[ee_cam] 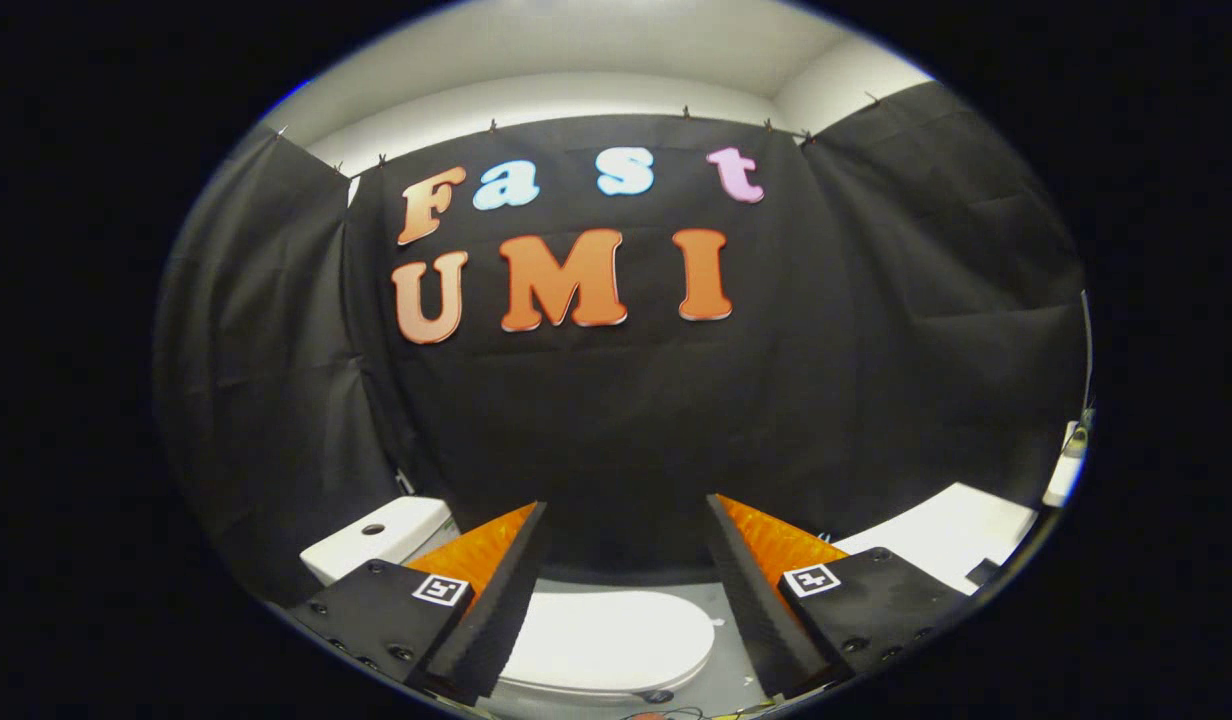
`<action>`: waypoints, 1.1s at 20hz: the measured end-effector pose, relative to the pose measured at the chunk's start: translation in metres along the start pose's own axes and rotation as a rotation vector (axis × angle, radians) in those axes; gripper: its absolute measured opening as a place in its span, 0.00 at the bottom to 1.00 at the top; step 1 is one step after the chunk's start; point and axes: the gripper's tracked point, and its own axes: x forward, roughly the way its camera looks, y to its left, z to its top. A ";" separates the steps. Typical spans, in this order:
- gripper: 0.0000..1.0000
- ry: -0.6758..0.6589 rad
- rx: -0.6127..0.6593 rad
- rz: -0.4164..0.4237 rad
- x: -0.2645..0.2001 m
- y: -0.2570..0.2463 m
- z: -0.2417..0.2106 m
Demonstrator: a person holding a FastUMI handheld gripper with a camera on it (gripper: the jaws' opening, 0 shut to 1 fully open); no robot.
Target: Open the toilet lid.
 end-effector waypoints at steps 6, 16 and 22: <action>0.99 0.242 0.296 0.095 0.033 -0.017 -0.141; 0.98 0.532 0.635 0.000 0.041 -0.100 -0.341; 0.97 0.707 0.783 -0.038 0.028 -0.119 -0.420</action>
